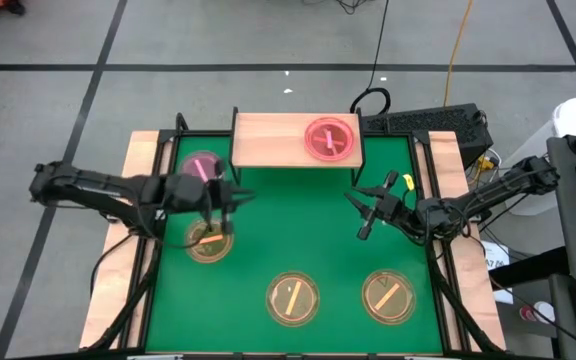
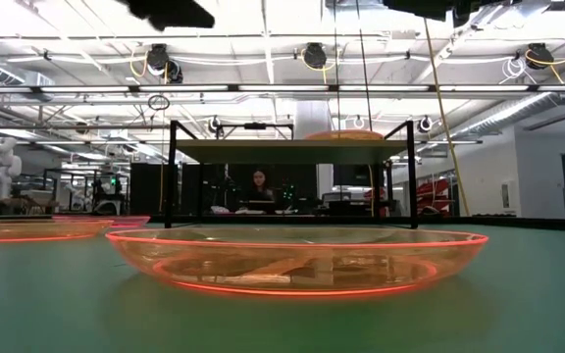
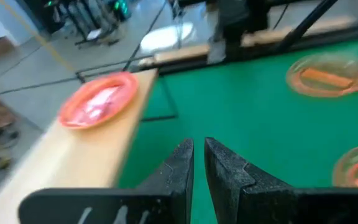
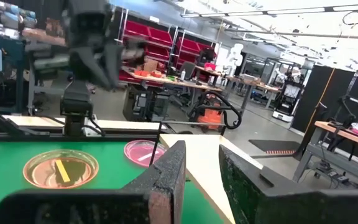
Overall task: Place and stack plates onto a shelf
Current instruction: Put the orange plate on the shelf
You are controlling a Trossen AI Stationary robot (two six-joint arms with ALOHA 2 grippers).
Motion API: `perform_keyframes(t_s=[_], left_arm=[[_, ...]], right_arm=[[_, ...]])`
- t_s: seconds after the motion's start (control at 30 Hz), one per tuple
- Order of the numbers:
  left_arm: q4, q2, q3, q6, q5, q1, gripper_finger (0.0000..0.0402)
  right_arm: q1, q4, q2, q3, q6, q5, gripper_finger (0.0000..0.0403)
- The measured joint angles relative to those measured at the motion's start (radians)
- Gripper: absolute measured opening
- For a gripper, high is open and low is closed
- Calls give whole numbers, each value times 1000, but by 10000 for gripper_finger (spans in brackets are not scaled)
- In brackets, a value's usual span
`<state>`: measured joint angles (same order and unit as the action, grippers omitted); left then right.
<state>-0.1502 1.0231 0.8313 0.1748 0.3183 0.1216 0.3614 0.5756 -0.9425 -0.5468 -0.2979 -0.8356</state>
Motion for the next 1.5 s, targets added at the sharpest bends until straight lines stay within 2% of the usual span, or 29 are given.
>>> perform_keyframes(t_s=[0.17,0.33,0.43,0.57,0.63,0.93,1.23,1.5], left_arm=[[195,-97,-201,-79,46,83,46],[273,-138,-287,-56,68,115,46],[286,-137,-307,-49,92,113,46],[286,-139,-320,-43,109,104,46],[279,-138,-323,-42,111,101,46],[283,-138,-323,-38,113,87,46],[283,-138,-323,-47,113,80,46],[281,-138,-322,-46,113,80,47]], right_arm=[[0,-6,-21,0,56,1,82],[-28,-11,-53,0,130,17,82],[-56,-60,-55,0,200,110,82],[-92,-114,-55,0,276,332,82],[-111,-128,-55,0,318,411,82],[-199,-278,-150,-23,530,642,82],[-236,-307,-352,-101,556,808,82],[-245,-304,-560,-162,642,953,82]])
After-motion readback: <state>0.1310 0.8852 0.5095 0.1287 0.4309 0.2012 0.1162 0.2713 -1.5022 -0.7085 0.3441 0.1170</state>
